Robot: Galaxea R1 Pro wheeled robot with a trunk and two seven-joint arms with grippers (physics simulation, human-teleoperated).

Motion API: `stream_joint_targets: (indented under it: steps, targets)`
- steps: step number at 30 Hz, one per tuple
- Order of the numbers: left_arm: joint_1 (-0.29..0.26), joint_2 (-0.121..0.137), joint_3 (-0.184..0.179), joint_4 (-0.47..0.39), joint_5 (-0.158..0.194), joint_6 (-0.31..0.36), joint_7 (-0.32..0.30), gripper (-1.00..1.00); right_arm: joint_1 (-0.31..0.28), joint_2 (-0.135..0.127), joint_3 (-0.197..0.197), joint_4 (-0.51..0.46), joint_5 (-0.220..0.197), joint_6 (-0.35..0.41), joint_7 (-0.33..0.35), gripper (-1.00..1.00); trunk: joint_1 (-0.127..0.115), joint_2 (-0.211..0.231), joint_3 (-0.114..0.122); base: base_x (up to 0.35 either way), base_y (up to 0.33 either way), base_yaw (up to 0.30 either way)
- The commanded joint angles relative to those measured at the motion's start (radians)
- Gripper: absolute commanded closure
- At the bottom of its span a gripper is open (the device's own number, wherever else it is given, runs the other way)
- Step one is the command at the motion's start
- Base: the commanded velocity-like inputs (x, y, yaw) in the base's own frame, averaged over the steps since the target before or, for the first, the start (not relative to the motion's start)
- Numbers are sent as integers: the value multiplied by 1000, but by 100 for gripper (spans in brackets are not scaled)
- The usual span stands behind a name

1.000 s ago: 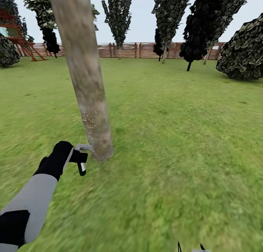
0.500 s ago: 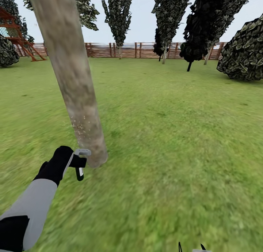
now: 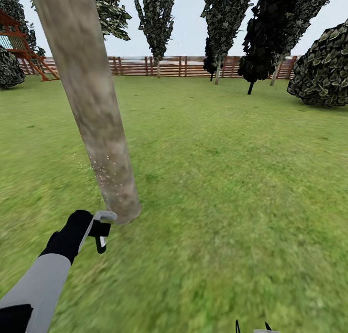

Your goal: In the garden, pick up the pesticide atomizer on the floor and spray pesticide onto both trees until each tree trunk is fully covered.

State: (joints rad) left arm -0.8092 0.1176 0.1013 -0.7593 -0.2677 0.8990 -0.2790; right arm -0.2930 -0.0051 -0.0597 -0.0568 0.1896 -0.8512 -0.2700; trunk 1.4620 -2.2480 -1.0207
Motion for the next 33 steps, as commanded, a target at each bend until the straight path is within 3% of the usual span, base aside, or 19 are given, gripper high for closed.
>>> stream_joint_targets:
  steps: [1,6,15,21,33]
  targets:
    - [0,0,11,0,1,-1,1,100,0,1,0,0,0,0,0,-100,0,0,0,0,0,156]
    - [3,-6,20,2,-3,-3,1,100,0,2,0,0,-1,0,0,-100,0,0,0,49,0,237]
    - [20,-9,17,4,-4,-5,1,100,0,2,0,0,-1,0,0,-100,0,0,0,267,-83,22]
    - [63,-5,20,4,-4,-6,1,100,0,2,0,0,0,0,0,-100,0,0,0,15,-23,12]
    - [104,2,24,5,-1,-70,1,100,0,2,0,0,0,1,0,-100,0,0,0,41,-31,133]
